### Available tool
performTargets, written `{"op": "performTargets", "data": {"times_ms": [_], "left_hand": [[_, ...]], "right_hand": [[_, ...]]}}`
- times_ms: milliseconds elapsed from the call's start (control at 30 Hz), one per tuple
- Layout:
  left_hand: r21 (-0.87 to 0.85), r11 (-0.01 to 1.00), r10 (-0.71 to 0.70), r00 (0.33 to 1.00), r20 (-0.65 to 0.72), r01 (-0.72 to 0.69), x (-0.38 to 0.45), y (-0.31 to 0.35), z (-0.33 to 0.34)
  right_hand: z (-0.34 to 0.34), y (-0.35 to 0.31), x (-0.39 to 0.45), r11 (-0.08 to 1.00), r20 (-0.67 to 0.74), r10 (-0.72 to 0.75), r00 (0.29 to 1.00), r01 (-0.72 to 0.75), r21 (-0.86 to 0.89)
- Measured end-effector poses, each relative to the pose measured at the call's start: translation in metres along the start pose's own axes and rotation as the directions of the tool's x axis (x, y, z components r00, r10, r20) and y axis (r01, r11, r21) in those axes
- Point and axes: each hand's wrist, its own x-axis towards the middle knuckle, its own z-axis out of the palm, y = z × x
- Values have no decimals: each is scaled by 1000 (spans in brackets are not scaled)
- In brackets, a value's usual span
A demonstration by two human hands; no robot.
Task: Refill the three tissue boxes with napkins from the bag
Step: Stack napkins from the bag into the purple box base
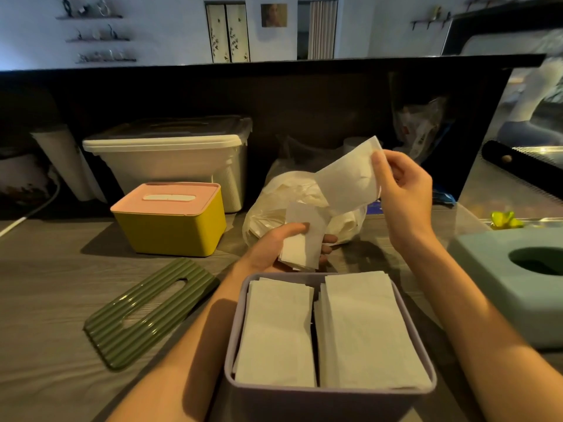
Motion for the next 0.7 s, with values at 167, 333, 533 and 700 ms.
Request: {"op": "performTargets", "data": {"times_ms": [167, 333, 533, 700], "left_hand": [[-256, 967, -8, 999, -46, -4, 3, -4, 3], [-167, 983, 73, 997, -16, -75, 2, -3, 12], [-28, 999, 42, 997, 68, -41, -2, -5, 10], [151, 988, -4, 1000, 22, 1, 3, -5, 6]], "right_hand": [[5, -6, -9, 987, 418, 141, 897, -163, 16], [16, 3, -21, 982, 478, 90, 874, 2, -188], [21, 15, -25, 946, 429, 8, 903, 132, -295], [15, 13, -16, 969, 150, -80, 985, 113, -221]]}}
